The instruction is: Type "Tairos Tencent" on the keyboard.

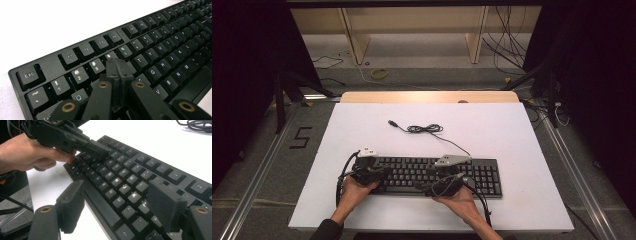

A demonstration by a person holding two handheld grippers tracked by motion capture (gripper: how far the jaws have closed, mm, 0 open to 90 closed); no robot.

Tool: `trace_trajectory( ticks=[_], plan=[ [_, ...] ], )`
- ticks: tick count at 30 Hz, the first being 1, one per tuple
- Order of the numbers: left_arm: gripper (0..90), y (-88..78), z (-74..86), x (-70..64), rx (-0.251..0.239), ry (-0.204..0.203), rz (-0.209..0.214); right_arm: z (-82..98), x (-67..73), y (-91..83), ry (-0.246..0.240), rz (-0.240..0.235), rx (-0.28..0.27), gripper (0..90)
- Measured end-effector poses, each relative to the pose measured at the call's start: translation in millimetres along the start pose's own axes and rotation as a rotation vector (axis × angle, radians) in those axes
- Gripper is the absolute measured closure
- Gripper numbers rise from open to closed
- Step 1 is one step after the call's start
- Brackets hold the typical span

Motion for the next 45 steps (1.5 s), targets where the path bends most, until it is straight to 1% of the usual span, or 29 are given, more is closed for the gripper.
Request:
trace_trajectory(
  ticks=[3, 5, 7, 8, 10, 12, 15, 17, 19, 21, 23, 26, 32, 38, 42, 45],
  plan=[
    [88.8, -1.1, -0.7, -0.8, -0.012, 0.002, 0.004, -0.3, -0.3, -0.7, 0.0, 0.001, -0.002, 31.5],
    [87.8, -2.3, -1.9, -1.3, -0.023, -0.006, 0.004, -0.7, -0.3, -1.3, 0.003, 0.0, -0.006, 31.5],
    [87.5, -4.0, -2.3, -0.4, -0.024, -0.002, 0.002, -0.5, -0.8, -1.4, 0.002, 0.001, -0.004, 31.5],
    [86.6, -4.5, -2.7, -0.6, -0.031, -0.009, 0.004, -0.4, -0.9, -1.2, 0.001, 0.002, -0.004, 31.5],
    [85.3, -6.7, -3.2, -0.1, -0.038, -0.008, 0.009, -0.4, -0.7, -1.1, 0.0, 0.002, -0.004, 31.5],
    [83.6, -8.9, -4.1, -0.3, -0.056, -0.018, 0.012, -0.6, -0.7, -1.3, 0.001, 0.001, -0.008, 31.5],
    [80.8, -12.1, -4.8, 0.9, -0.07, -0.017, 0.019, -0.8, -0.8, -1.7, 0.003, 0.001, -0.008, 31.5],
    [77.2, -14.2, -4.7, 1.4, -0.078, -0.021, 0.03, -1.0, -0.9, -1.8, 0.003, 0.001, -0.009, 31.5],
    [75.4, -16.1, -4.6, 1.8, -0.087, -0.024, 0.037, -1.3, -0.9, -1.7, 0.002, 0.001, -0.01, 31.6],
    [71.1, -18.0, -4.5, 2.1, -0.095, -0.025, 0.033, -1.5, -0.9, -1.6, 0.002, 0.001, -0.01, 32.0],
    [69.0, -20.2, -4.1, 1.8, -0.106, -0.031, 0.044, -1.8, -0.7, -1.4, 0.002, 0.002, -0.011, 32.3],
    [61.9, -23.0, -4.0, 0.7, -0.122, -0.039, 0.054, -2.3, 0.2, -1.5, -0.002, 0.002, -0.01, 33.7],
    [51.7, -29.3, -3.5, -0.7, -0.148, -0.041, 0.058, -3.8, 2.4, -0.3, -0.013, -0.001, -0.008, 38.9],
    [46.1, -35.6, -1.4, -1.0, -0.161, -0.045, 0.063, -4.7, 3.9, 2.8, -0.012, -0.002, 0.004, 46.1],
    [42.6, -38.2, 0.2, -0.4, -0.173, -0.058, 0.064, -4.8, 5.1, 5.7, -0.016, -0.006, 0.01, 51.3],
    [39.9, -39.2, 1.4, -0.9, -0.177, -0.055, 0.067, -5.2, 6.2, 7.6, -0.015, -0.008, 0.018, 55.8]
  ],
)
Point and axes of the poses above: each handheld gripper's, and its own axes: y roughly forward along the jaws, z roughly out of its underside, x roughly to its left, the point moved 5 cm from there along y, roughly forward along the jaws, and after that the axes turned 1 degree about y, right-handed, at the moved point
